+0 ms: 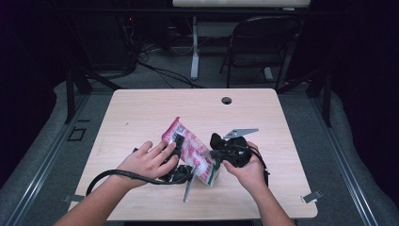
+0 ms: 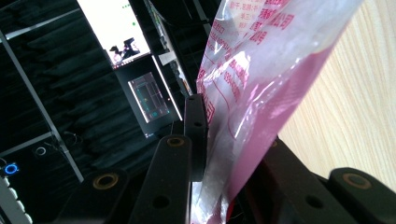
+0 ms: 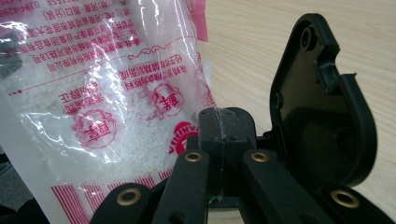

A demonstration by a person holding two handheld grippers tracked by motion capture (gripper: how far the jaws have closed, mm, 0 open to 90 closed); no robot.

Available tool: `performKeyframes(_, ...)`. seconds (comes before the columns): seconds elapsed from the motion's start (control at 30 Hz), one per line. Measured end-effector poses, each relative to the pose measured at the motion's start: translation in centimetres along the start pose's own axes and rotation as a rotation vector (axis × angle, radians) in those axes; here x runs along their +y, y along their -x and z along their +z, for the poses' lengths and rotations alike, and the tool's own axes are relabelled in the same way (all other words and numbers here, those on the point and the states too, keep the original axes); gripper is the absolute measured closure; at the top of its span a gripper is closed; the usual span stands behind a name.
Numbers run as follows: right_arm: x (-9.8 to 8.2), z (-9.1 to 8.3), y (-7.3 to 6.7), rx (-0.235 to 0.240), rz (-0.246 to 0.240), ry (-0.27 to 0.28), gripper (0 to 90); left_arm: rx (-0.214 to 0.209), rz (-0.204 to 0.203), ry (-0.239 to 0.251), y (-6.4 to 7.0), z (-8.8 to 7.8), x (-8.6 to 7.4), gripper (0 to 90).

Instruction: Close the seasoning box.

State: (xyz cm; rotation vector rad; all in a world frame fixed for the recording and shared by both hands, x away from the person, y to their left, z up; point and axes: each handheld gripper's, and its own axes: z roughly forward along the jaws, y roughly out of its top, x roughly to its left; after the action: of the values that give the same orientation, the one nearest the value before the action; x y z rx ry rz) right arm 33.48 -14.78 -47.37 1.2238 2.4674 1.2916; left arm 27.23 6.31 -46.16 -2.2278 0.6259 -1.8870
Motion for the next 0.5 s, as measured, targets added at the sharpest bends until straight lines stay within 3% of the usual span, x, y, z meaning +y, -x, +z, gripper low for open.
performKeyframes(0.5,-0.01,0.06,0.0,0.0,-0.001,0.007,90.0,-0.001,-0.002,0.001,-0.09,-0.04,-0.01,82.8)
